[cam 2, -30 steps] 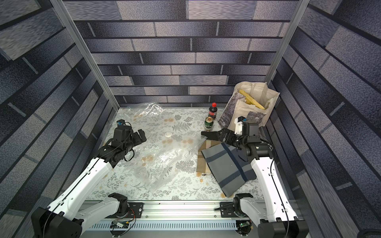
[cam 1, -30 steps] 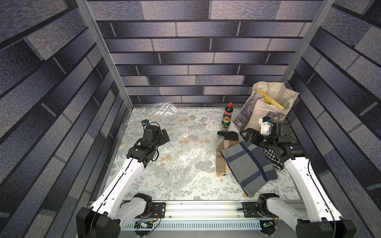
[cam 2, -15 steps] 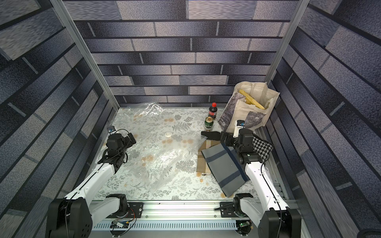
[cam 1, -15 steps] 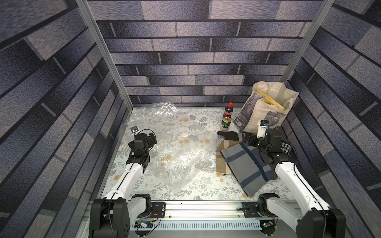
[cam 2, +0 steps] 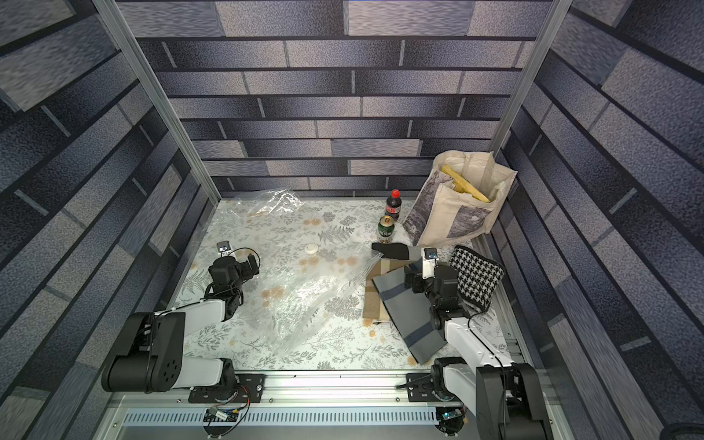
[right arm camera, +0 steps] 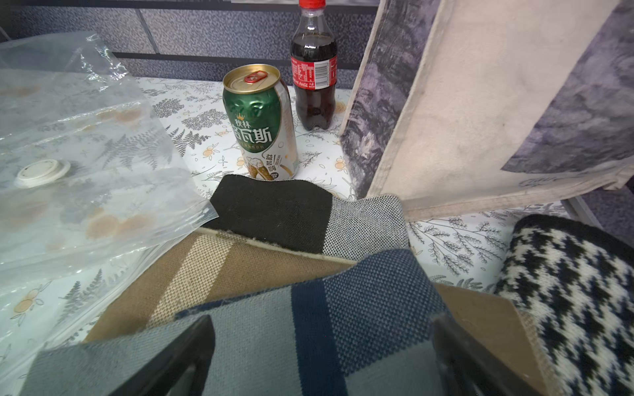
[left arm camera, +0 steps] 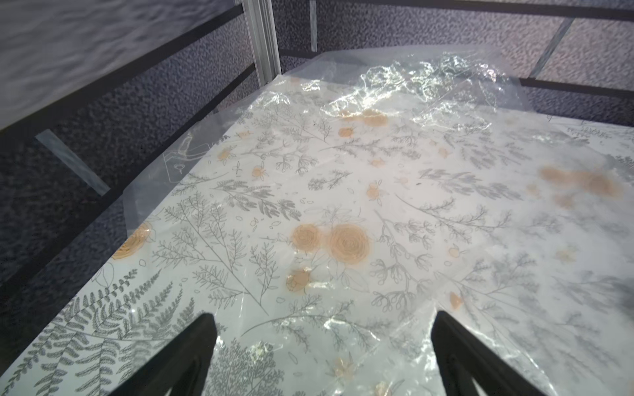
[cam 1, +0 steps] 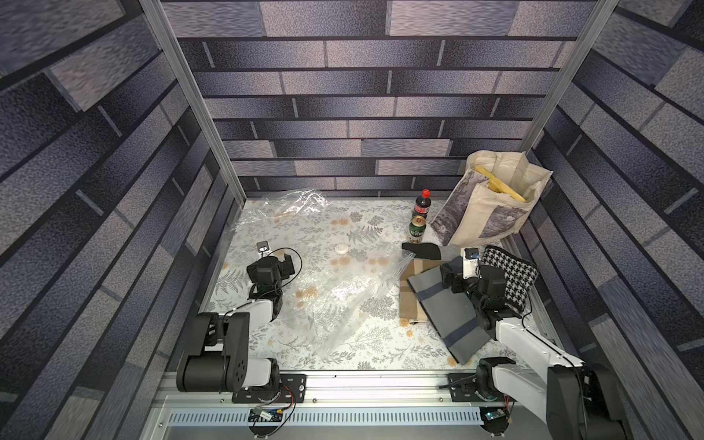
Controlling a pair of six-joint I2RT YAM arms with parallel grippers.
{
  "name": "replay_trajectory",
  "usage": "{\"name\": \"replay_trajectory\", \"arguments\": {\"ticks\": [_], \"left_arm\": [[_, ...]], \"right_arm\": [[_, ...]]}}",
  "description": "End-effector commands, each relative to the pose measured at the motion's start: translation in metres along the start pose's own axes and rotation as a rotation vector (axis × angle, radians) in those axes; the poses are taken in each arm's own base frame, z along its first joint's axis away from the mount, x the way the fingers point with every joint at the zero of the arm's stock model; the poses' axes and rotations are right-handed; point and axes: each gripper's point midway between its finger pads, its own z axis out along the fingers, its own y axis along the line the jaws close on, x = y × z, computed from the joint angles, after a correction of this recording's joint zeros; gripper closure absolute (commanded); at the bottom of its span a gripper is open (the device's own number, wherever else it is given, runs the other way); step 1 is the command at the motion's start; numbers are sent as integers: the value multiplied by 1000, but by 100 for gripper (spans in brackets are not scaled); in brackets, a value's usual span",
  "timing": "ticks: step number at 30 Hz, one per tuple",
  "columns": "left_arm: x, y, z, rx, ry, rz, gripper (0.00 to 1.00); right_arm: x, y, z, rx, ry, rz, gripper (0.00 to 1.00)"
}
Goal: Take the scarf out of the vacuum bag
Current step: Reset both arms
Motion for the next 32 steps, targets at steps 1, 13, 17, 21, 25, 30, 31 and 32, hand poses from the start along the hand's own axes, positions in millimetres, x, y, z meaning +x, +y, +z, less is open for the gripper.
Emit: {"name": "replay_trajectory", "arguments": {"ticks": [1, 13, 17, 21, 25, 30, 31, 32], "left_arm": [[-3, 8, -1, -25, -98, -16, 0], [9, -6, 21, 15, 0, 34, 0], [9, -3, 23, 20, 8, 15, 0], [9, -3, 23, 20, 11, 14, 0], [9, -2, 23, 20, 11, 14, 0], [9, -2, 22, 21, 9, 13, 0], [9, -2, 22, 20, 7, 14, 0], [9, -2, 22, 20, 9, 14, 0]], "right_arm": [[-14, -11, 1, 61, -163, -24, 0], [0, -45, 34, 234, -157, 62, 0], [2, -54, 52, 280, -56, 79, 0], [2, -54, 54, 275, -47, 79, 0], [3, -53, 55, 271, -32, 77, 0], [2, -53, 54, 263, -38, 81, 0], [3, -53, 53, 263, -42, 79, 0], [2, -53, 54, 261, -42, 80, 0]]}}
